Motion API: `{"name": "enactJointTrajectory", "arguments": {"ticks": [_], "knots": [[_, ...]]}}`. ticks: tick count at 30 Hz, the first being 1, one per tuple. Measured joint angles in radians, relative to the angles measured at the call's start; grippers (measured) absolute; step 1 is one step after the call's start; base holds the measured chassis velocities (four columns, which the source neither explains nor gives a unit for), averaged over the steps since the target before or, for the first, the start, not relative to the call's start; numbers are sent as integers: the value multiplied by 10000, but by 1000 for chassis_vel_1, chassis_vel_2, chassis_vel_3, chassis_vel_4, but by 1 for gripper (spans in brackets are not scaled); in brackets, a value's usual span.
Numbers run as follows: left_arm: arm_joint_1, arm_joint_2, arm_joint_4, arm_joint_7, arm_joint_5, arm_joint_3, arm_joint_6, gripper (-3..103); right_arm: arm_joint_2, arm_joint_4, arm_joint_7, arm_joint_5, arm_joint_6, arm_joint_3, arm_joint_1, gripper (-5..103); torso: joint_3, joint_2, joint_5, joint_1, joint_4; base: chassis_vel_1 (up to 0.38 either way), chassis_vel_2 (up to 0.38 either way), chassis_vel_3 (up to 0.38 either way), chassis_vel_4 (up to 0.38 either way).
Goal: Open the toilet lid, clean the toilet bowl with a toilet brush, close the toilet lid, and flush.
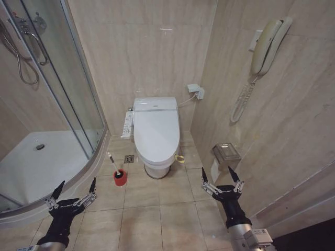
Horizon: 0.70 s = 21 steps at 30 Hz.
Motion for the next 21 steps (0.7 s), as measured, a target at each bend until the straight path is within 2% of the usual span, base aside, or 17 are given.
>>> {"name": "enactJointTrajectory", "arguments": {"ticks": [10, 21], "knots": [[0, 0, 0, 0, 0, 0, 0, 100, 18, 13, -16, 181, 207, -49, -4, 100, 0, 0, 0, 0, 0, 0, 0, 0, 0], [0, 0, 0, 0, 0, 0, 0, 100, -74, 62, -61, 257, 74, 80, 0, 100, -1, 0, 0, -1, 0, 0, 0, 0, 0]]}}
